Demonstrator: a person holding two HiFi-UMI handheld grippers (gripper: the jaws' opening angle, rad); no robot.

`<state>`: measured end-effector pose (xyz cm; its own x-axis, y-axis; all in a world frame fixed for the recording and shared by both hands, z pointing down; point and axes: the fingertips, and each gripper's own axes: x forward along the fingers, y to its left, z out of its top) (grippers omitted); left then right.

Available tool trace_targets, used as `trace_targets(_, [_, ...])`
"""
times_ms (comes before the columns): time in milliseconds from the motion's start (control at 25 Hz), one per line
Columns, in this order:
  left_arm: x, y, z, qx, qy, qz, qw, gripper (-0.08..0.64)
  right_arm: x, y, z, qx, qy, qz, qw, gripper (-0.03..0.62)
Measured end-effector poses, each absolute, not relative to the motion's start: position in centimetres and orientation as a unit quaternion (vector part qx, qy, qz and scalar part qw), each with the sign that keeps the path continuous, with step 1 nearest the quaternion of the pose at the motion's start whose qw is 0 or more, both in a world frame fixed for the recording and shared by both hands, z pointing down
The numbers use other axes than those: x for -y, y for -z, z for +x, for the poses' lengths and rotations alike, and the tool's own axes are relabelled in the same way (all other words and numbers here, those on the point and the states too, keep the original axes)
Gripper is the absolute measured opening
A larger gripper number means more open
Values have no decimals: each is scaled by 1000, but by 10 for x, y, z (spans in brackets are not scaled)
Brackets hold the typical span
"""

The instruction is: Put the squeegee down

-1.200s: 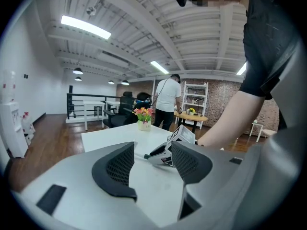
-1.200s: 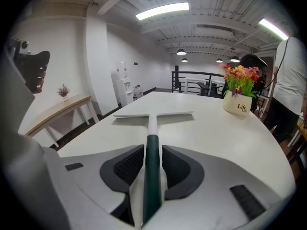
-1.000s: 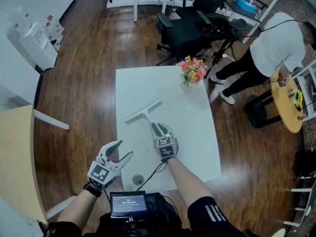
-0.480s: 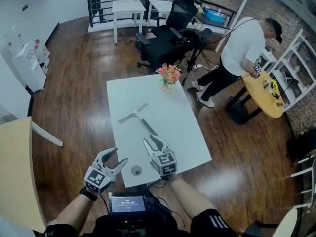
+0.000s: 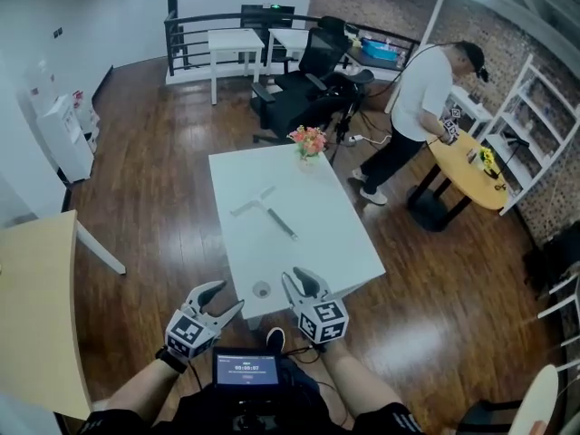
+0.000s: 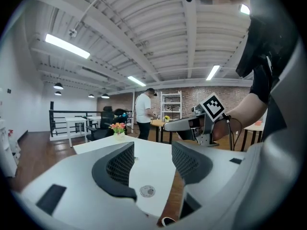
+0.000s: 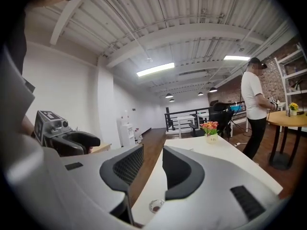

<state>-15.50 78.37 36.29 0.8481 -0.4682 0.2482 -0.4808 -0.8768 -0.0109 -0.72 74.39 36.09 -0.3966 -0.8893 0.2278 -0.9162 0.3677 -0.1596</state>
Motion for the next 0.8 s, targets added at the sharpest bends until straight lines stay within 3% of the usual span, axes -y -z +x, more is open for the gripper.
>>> trace_targets(360, [-825, -354, -162, 257, -104, 960, 36, 252, -823, -362, 3, 808, -178, 560, 31, 140])
trace_targets(800, [-856, -335, -134, 271, -88, 957, 56, 252, -865, -351, 28, 818, -166, 547, 66, 132])
